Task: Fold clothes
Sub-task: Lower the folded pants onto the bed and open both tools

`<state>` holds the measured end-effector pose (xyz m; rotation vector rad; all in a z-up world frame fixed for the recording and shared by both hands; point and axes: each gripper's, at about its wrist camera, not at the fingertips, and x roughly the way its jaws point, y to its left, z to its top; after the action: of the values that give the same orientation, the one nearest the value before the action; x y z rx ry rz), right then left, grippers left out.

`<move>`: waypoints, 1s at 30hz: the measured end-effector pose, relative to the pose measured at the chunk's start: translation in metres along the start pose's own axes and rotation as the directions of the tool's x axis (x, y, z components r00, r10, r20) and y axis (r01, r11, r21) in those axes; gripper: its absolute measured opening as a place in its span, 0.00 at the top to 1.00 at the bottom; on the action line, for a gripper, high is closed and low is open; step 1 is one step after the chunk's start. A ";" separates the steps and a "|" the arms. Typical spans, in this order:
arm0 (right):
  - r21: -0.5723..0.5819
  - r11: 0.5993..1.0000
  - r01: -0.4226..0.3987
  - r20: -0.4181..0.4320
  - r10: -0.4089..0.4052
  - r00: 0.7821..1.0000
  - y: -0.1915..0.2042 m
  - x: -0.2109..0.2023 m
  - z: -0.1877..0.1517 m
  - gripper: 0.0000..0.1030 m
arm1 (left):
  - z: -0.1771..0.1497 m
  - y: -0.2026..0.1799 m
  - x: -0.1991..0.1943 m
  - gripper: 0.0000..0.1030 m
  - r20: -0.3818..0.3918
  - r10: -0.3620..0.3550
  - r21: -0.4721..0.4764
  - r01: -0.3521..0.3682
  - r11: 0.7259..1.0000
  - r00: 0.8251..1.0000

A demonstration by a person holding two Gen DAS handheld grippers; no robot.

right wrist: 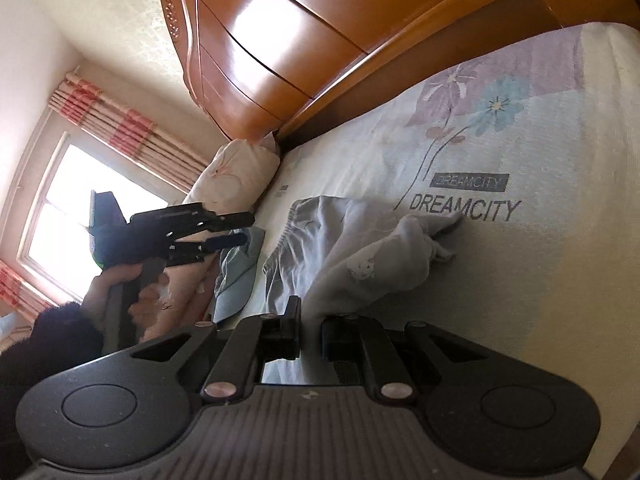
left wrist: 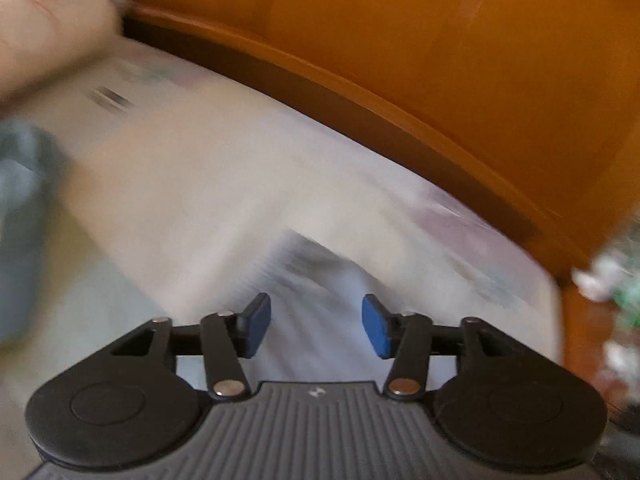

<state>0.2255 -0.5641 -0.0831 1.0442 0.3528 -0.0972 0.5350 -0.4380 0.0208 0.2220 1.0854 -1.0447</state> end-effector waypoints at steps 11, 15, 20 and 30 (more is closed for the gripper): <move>0.281 0.959 -0.040 0.078 0.018 0.997 -0.056 -0.021 -0.006 0.33 | -0.058 0.019 0.038 0.46 -0.029 -0.179 -0.136 0.174 0.975 0.983; 0.266 0.963 0.049 0.124 -0.084 0.989 -0.052 -0.015 0.009 0.34 | -0.058 0.021 0.038 0.45 -0.022 -0.194 -0.145 0.189 0.971 0.981; 0.136 0.958 0.255 0.125 -0.271 0.954 -0.038 -0.012 0.013 0.68 | -0.060 0.020 0.031 0.45 -0.023 -0.186 -0.121 0.182 0.976 0.982; -0.039 0.923 0.383 0.223 -0.366 0.904 -0.019 -0.012 0.063 0.62 | -0.063 0.019 0.031 0.44 -0.004 -0.184 -0.104 0.183 0.978 0.983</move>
<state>0.2249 -0.6292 -0.0662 0.8641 0.3570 -0.5338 0.5128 -0.4073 -0.0419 0.0461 1.1859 -1.1491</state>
